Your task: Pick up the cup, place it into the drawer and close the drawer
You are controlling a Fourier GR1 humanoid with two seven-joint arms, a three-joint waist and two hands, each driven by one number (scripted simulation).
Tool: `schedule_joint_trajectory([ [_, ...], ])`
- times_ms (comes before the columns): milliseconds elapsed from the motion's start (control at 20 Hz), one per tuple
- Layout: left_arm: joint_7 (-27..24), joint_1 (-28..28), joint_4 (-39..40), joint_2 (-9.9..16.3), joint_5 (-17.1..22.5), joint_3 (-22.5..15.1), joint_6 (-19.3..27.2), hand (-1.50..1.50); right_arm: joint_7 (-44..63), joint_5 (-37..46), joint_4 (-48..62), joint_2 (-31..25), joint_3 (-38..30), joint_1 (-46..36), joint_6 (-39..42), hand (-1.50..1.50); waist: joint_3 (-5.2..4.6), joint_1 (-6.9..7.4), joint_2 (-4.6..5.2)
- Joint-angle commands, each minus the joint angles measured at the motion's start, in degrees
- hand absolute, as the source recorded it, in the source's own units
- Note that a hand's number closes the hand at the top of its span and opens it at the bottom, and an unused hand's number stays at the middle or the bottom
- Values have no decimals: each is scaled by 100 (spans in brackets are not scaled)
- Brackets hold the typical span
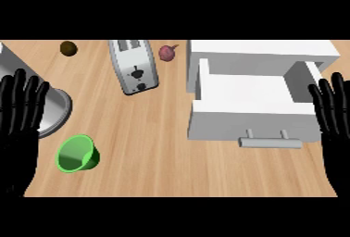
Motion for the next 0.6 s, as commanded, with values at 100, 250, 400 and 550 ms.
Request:
schedule_joint_trajectory([
  [100,-260,627,-548,507,1265,551,-1008,-150,374,187,-206,114,154,-244,-189,-150,160,2,236],
  [250,-599,1082,-512,1011,2343,1081,-2016,-150,-41,81,-16,109,8,-18,-86,-150,159,42,232],
  [400,199,1094,397,593,2994,1141,-1589,-150,688,-149,14,-87,472,119,397,-150,154,-6,252],
  [550,-129,1620,468,604,3096,1294,-2038,-150,689,-721,484,-411,-325,-371,648,-150,167,-7,252],
])
